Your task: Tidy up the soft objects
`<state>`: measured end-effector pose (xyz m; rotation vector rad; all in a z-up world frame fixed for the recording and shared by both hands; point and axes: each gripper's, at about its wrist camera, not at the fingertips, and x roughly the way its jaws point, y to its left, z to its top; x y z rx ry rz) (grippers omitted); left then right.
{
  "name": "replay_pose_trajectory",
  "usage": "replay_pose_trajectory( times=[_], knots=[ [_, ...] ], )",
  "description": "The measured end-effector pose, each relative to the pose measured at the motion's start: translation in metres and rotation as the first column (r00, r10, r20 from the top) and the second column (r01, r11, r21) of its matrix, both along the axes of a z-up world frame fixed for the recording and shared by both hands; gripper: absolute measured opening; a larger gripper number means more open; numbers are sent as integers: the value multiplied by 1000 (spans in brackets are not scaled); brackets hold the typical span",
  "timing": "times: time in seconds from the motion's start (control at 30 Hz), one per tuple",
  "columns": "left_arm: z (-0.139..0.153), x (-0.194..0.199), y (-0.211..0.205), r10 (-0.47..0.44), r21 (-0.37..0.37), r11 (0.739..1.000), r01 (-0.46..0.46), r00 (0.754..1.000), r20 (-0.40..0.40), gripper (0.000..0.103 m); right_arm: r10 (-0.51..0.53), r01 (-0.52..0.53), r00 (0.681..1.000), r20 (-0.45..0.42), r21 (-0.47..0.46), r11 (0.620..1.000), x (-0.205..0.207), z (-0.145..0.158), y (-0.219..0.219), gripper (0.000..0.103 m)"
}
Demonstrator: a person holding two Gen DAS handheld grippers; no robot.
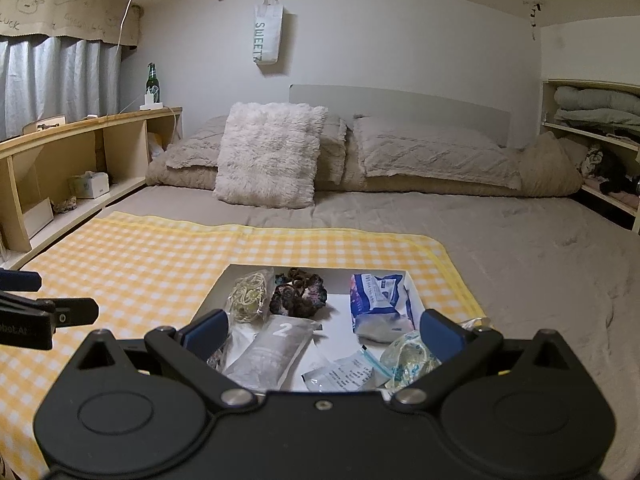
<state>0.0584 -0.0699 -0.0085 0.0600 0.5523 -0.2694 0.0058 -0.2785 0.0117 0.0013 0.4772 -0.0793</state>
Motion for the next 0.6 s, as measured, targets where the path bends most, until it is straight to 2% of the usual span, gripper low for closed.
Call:
replay_pose_trajectory(
  times=[0.6],
  knots=[
    [0,-1,0,1,0,1000,-1,1000,-1,103,14,-14,1000,-4,-17,1000,1,0,1,103]
  ],
)
